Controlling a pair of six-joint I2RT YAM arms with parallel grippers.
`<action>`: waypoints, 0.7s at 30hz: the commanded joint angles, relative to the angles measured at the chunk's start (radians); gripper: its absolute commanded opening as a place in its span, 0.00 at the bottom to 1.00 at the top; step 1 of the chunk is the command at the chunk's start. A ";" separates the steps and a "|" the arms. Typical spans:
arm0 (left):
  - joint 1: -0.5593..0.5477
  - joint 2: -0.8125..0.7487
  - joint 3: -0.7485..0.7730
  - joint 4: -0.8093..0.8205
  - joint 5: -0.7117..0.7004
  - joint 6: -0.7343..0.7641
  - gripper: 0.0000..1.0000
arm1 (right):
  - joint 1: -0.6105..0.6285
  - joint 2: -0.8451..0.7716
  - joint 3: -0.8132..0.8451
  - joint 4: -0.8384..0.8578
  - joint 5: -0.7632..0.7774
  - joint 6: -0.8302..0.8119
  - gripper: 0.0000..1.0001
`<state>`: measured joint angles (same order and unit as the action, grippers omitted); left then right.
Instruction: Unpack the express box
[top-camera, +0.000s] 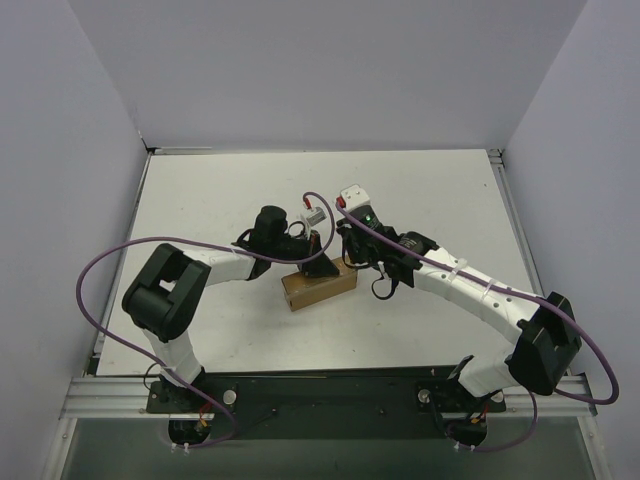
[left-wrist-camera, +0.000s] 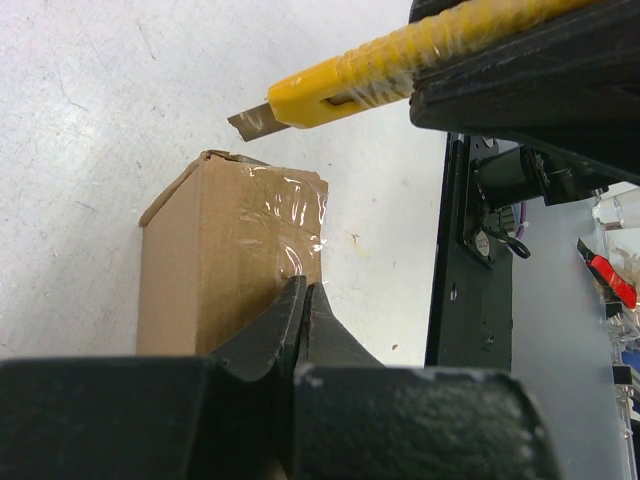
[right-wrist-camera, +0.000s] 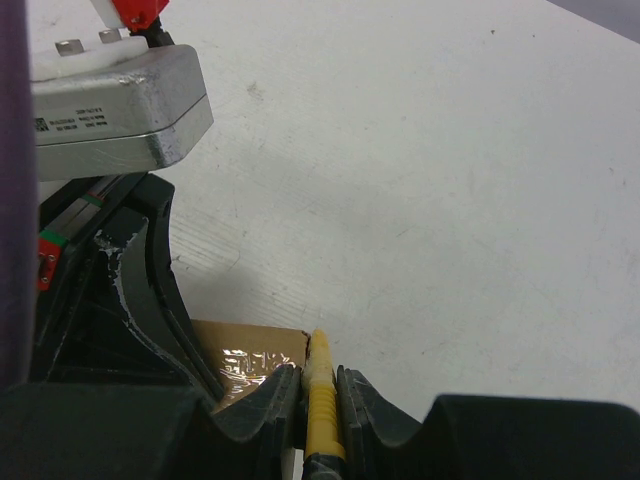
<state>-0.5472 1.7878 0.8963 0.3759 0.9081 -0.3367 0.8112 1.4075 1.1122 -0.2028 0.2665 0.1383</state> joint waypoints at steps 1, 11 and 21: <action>-0.003 0.079 -0.062 -0.226 -0.204 0.084 0.00 | 0.003 -0.016 0.006 -0.018 -0.023 0.030 0.00; -0.003 0.079 -0.062 -0.226 -0.209 0.084 0.00 | 0.009 -0.019 -0.006 -0.023 -0.019 0.009 0.00; -0.003 0.078 -0.062 -0.230 -0.210 0.087 0.00 | 0.011 -0.019 -0.023 -0.015 -0.021 -0.006 0.00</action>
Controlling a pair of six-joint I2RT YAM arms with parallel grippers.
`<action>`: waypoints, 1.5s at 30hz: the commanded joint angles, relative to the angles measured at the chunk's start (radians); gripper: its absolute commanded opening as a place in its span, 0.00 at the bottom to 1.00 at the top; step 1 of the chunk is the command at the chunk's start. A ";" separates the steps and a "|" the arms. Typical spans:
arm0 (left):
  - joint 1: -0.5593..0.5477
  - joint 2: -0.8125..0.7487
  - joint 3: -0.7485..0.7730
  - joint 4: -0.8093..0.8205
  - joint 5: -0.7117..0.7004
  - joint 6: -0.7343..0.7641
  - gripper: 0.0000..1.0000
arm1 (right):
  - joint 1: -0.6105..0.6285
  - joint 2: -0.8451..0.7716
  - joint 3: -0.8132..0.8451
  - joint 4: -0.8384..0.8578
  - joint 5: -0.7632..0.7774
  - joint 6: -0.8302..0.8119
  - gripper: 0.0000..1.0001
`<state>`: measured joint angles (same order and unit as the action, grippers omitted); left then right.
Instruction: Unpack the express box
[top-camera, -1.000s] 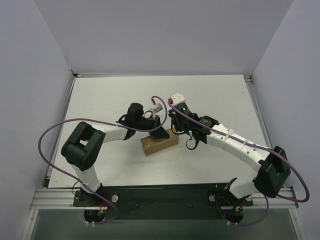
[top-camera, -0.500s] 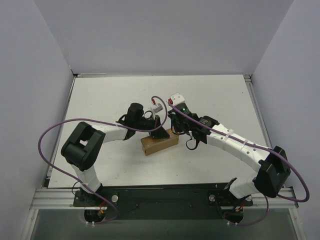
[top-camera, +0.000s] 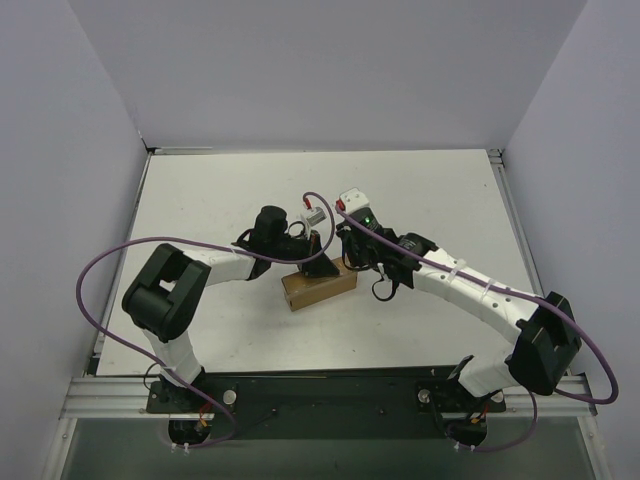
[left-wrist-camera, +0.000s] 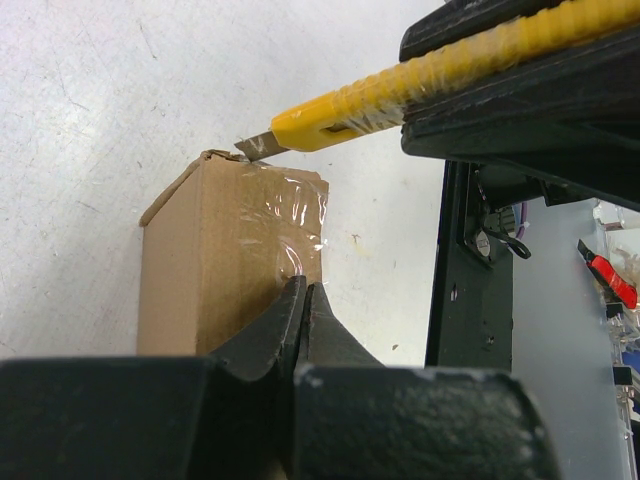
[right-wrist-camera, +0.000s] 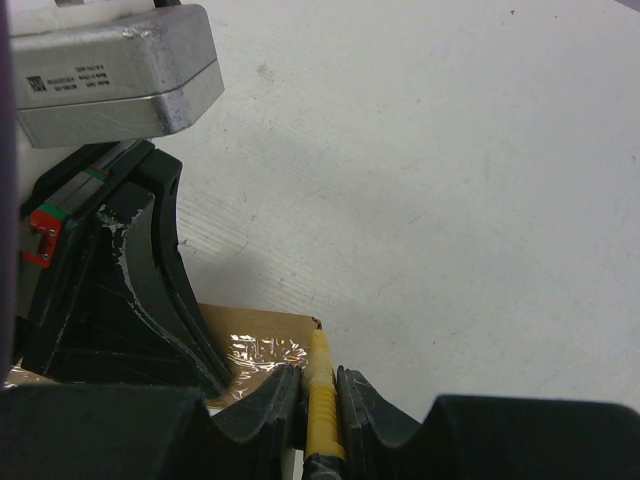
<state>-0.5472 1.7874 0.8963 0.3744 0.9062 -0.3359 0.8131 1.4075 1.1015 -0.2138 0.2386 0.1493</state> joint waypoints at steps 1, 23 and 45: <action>-0.003 0.078 -0.063 -0.229 -0.208 0.086 0.00 | 0.009 -0.019 -0.015 -0.001 0.010 -0.020 0.00; -0.003 0.090 -0.069 -0.209 -0.240 0.057 0.00 | 0.009 0.005 -0.080 -0.133 -0.058 0.150 0.00; -0.005 0.083 -0.057 -0.236 -0.299 0.052 0.00 | -0.012 0.057 0.119 -0.445 -0.231 0.098 0.00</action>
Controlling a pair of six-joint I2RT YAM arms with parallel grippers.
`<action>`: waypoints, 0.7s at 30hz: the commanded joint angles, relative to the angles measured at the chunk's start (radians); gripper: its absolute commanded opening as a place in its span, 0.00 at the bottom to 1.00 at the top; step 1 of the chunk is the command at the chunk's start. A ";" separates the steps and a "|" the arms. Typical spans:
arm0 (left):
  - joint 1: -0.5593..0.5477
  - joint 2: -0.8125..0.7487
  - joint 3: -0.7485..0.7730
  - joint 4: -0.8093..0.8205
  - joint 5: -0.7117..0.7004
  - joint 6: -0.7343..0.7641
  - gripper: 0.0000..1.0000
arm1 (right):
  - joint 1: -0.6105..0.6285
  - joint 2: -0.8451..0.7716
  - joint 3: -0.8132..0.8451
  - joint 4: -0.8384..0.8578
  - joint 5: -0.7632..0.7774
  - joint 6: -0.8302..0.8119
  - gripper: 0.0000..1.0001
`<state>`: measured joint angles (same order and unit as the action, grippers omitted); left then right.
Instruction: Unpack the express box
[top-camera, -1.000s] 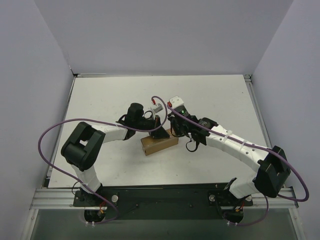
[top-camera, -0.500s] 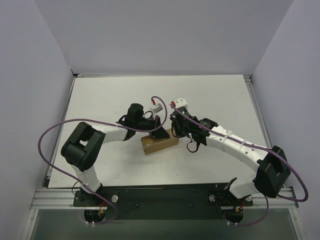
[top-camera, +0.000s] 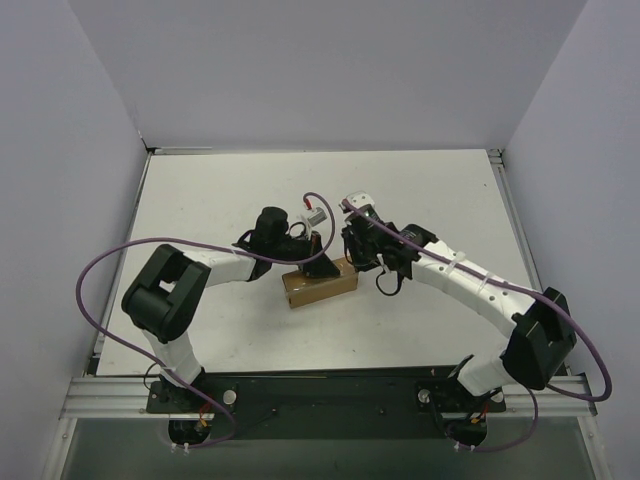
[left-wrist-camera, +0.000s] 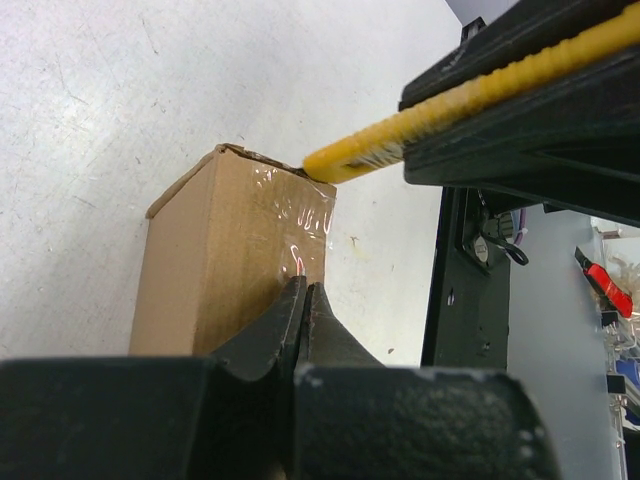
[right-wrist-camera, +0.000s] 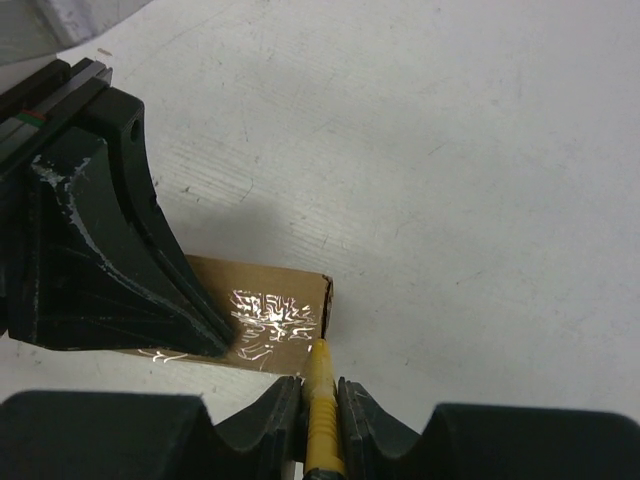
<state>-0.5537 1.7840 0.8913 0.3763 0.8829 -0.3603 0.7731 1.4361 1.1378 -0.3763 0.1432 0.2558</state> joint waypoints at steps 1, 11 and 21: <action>0.001 0.086 -0.049 -0.238 -0.279 0.077 0.00 | 0.029 0.041 0.105 -0.297 -0.136 -0.009 0.00; 0.000 0.058 -0.034 -0.195 -0.156 0.109 0.00 | -0.024 0.044 0.350 -0.250 0.117 -0.147 0.00; 0.011 -0.043 0.080 -0.215 0.094 0.245 0.26 | -0.268 -0.112 -0.138 0.409 0.182 -0.876 0.03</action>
<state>-0.5594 1.7775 0.9382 0.3016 0.9428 -0.2367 0.5339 1.4315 1.4212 -0.3836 0.2295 -0.1314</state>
